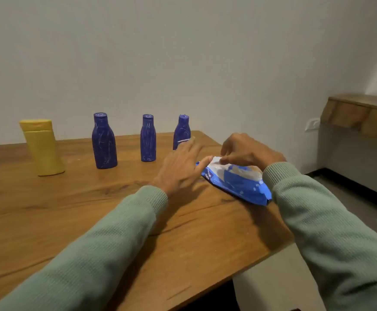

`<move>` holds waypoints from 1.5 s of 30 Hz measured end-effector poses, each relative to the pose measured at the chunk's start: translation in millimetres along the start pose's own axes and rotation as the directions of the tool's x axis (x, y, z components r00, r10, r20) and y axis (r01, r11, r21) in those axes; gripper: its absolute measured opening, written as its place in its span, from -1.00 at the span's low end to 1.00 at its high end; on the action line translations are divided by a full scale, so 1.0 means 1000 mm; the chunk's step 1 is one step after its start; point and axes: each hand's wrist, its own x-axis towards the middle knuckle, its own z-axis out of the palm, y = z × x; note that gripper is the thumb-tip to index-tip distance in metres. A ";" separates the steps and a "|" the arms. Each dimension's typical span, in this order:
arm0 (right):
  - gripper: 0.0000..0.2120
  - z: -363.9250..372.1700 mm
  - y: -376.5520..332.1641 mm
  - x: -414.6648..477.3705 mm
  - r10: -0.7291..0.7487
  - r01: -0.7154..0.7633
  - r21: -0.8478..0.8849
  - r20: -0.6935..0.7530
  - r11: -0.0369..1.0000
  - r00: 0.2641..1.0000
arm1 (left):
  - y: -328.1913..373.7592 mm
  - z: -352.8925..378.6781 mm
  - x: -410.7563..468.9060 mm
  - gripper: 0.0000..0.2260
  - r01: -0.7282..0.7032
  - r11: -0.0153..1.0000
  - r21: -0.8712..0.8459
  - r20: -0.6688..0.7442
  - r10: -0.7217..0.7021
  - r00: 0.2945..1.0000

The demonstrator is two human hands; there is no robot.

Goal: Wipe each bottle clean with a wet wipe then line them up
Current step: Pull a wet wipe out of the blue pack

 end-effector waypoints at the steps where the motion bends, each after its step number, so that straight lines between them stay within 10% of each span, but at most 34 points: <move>1: -0.82 0.000 0.005 0.001 0.028 -0.028 -0.011 0.026 1.000 0.999 | 0.004 0.003 0.000 -0.50 -0.010 1.000 0.004 0.033 0.010 0.999; 17: -0.77 0.000 0.023 -0.016 0.262 -0.208 -0.244 0.220 0.947 0.940 | 0.028 0.044 0.000 -0.48 -0.076 0.997 0.030 0.318 0.063 0.946; 34: -0.86 -0.033 0.027 -0.009 0.102 -0.071 0.245 -0.119 0.967 0.988 | 0.036 0.041 0.002 -0.47 -0.056 0.996 0.071 0.420 0.021 0.907; 45: -0.92 -0.041 0.022 -0.002 0.401 0.055 0.873 -0.279 0.485 0.873 | 0.031 0.034 0.001 -0.51 -0.061 0.997 -0.043 0.363 0.073 0.929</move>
